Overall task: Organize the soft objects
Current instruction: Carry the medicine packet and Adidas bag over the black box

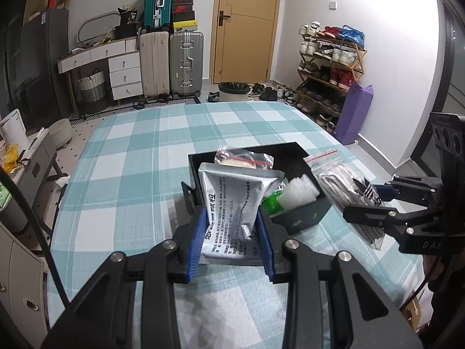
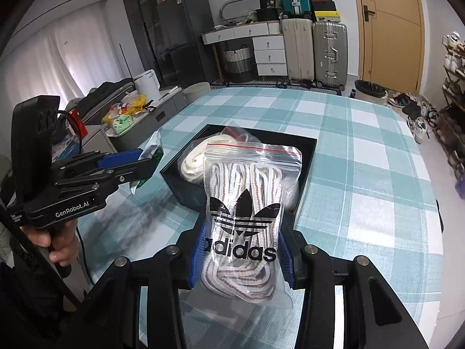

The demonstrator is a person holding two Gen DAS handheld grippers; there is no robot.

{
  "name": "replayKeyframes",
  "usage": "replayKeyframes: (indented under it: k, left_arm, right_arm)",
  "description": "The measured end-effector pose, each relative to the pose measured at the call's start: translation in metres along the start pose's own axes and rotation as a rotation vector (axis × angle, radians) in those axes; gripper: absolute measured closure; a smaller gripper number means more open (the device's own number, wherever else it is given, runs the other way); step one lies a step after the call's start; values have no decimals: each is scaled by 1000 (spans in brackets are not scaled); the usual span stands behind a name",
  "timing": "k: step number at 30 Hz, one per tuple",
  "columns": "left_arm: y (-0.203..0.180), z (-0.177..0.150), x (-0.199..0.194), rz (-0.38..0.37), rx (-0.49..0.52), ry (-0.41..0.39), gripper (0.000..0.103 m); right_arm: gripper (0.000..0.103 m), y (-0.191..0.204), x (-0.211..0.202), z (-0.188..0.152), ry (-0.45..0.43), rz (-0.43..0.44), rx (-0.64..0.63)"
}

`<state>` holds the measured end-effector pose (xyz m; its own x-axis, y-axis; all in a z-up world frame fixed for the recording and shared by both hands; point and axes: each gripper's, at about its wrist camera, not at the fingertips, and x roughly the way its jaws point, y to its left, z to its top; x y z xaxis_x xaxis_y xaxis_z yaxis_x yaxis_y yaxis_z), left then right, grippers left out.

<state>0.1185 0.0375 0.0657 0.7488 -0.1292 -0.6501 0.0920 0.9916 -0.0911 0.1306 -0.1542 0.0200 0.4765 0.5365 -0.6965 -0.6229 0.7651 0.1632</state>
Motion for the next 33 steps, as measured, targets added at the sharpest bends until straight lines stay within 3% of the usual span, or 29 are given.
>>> replayKeyframes:
  k: [18, 33]
  left_arm:
    - [-16, 27, 41, 37, 48, 50, 70]
    - [-16, 37, 71, 53, 65, 87, 70]
  right_arm:
    - [60, -5, 36, 44, 103, -43, -19]
    - [60, -17, 71, 61, 172, -48, -45]
